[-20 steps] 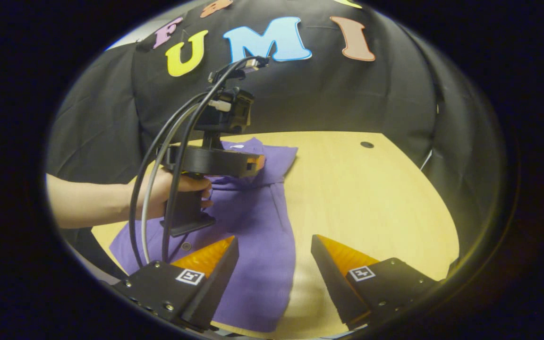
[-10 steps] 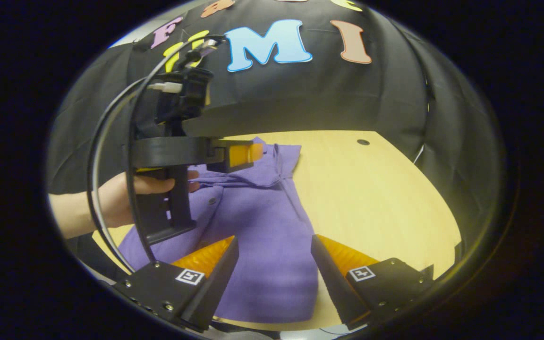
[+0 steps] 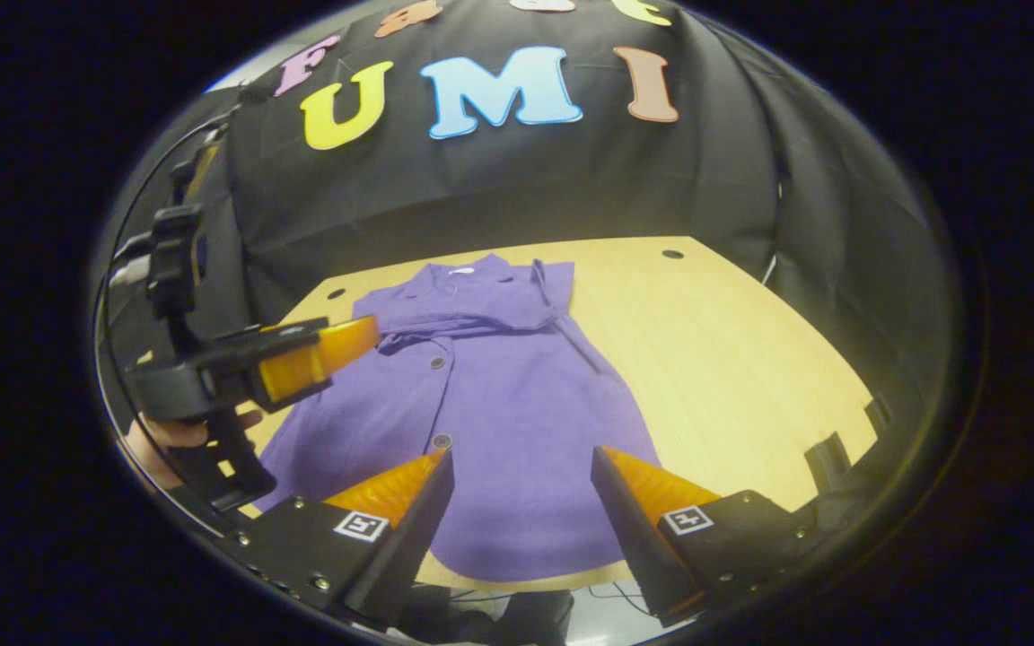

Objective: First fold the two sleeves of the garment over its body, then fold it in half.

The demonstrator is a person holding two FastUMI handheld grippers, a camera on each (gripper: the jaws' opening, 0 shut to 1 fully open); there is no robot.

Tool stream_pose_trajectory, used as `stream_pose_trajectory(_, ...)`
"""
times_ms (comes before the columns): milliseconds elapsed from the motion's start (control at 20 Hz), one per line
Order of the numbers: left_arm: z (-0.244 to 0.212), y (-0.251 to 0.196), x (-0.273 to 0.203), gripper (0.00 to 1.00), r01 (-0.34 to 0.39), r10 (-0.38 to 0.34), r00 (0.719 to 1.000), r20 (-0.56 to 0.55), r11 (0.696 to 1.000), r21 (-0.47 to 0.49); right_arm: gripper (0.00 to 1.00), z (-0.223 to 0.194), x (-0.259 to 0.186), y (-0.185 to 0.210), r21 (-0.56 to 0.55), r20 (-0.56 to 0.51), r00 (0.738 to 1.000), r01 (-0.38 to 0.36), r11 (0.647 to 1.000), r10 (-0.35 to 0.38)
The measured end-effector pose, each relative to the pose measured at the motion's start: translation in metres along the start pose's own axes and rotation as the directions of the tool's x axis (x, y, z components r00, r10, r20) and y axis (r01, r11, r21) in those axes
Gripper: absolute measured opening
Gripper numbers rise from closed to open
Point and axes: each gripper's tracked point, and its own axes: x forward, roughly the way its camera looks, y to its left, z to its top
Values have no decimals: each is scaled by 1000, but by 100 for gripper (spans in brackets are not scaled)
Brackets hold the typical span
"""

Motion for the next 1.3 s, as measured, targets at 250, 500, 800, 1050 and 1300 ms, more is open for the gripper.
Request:
stream_pose_trajectory(250, -56, 48, -65, 94, -99, 99, 993, -68, 995, 8, 95, -22, -14, -7, 8, -33, 999, 41, 999, -41)
stream_pose_trajectory(500, -95, 77, -111, 94, -185, 184, 975, -122, 983, 7, 95, -28, -16, -26, 33, -38, 998, 50, 998, -48)
stream_pose_trajectory(800, -125, 109, -151, 94, -313, 296, 935, -197, 948, -62, 95, -43, -8, -69, 38, -73, 995, 68, 997, -65)
stream_pose_trajectory(1050, -155, 119, -174, 94, -337, 305, 917, -257, 937, -92, 95, -53, 7, -101, 124, -112, 991, 91, 988, -77)
stream_pose_trajectory(1300, -182, 122, -174, 94, -326, 276, 912, -302, 937, -128, 95, -61, 23, -129, 207, -155, 985, 113, 972, -82)
